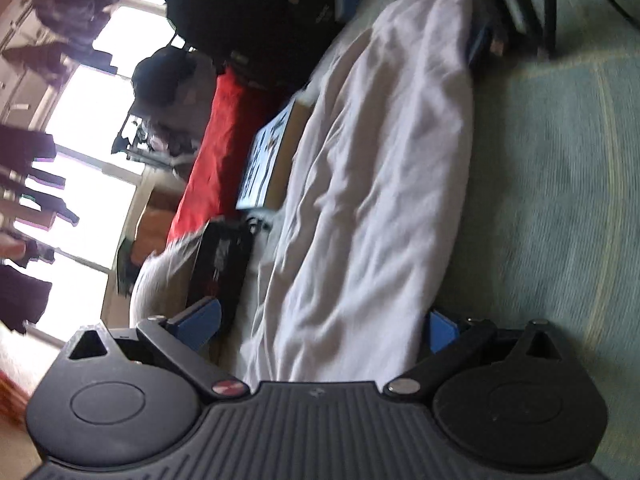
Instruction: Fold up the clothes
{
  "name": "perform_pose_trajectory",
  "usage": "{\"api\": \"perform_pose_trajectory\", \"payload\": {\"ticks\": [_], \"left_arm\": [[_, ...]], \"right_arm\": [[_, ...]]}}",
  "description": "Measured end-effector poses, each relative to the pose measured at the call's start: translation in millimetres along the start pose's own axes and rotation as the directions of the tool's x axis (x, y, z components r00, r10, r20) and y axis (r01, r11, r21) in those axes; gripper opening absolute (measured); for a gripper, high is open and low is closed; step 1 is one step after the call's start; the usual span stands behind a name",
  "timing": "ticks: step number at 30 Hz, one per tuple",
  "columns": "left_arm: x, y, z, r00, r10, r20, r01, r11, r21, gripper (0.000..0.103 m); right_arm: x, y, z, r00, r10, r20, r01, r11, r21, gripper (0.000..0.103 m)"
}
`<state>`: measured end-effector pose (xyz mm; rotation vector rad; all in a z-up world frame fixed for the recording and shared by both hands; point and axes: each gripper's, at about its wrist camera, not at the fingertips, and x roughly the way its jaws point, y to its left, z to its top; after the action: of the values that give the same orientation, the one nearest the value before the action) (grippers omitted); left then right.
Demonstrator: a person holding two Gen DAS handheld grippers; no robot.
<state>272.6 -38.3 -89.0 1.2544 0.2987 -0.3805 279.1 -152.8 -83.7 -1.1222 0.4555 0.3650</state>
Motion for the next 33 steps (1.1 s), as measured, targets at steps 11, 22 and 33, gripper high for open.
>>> {"api": "perform_pose_trajectory", "payload": {"ticks": [11,22,33], "left_arm": [[12.1,-1.2,-39.6,0.99,0.057,-0.128,-0.044,0.994,0.101,0.085],[25.2,-27.9,-22.4,0.991,0.013,-0.131,0.001,0.995,0.104,0.001],[-8.3,9.6,-21.0,0.996,0.029,-0.089,-0.028,0.999,0.015,0.001]], "right_arm": [[11.8,-14.1,-43.0,0.988,-0.082,-0.13,0.073,0.995,-0.071,0.075],[25.4,21.2,-20.5,0.997,-0.053,-0.061,0.043,0.987,-0.153,0.013],[-8.6,-18.0,-12.9,1.0,-0.012,-0.025,0.011,1.0,-0.022,0.006]]}}
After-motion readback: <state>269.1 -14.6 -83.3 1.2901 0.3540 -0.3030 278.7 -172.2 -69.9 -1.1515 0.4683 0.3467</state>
